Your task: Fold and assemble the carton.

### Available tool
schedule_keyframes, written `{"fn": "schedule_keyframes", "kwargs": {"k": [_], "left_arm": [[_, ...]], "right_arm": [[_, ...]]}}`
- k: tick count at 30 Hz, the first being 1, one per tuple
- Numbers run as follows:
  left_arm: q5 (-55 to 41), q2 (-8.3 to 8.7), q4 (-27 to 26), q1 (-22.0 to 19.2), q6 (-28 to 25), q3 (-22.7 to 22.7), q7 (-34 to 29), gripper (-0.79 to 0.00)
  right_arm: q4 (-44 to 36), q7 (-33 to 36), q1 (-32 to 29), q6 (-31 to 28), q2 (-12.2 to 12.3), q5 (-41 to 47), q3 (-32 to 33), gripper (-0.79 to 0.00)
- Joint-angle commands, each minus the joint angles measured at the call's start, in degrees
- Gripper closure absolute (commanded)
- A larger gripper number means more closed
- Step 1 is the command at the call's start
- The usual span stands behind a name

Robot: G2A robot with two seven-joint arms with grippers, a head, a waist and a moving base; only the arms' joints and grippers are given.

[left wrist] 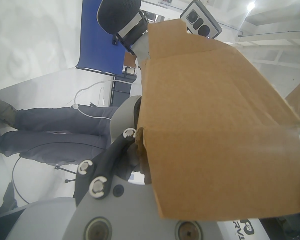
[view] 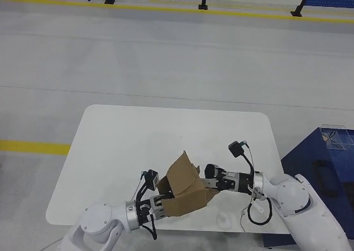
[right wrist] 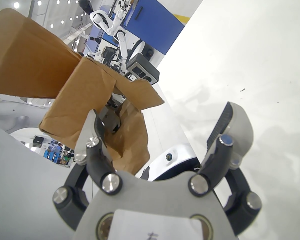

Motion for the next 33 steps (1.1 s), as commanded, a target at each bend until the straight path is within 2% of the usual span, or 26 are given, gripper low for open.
{"fn": "schedule_keyframes", "kwargs": {"k": [1,9,14,33], "left_arm": [[0.1,0.03,0.07,-0.09,-0.08,0.21,0.03,0.0],[0.07,0.34,-0.47,0.18,-0.8,-0.26,-0.4,0.0],[-2.03,0.6,-1.13,1.17,-1.35,-2.21,0.39,0.0],[-6.98,0.8,0.04,0.39,3.57,-3.54,3.8,0.0]], "right_arm": [[0.03,0.12,0.13,-0.13,0.0,-0.51,-0.15,-0.785],[1.72,-0.93,0.14,0.74,0.28,-0.76,2.12,-0.785],[1.76,-0.46,-0.38,1.4,0.23,-3.19,0.75,-0.785],[-2.26,0.75,-2.8,1.33,0.62,-2.05,1.81,-0.785]]}}
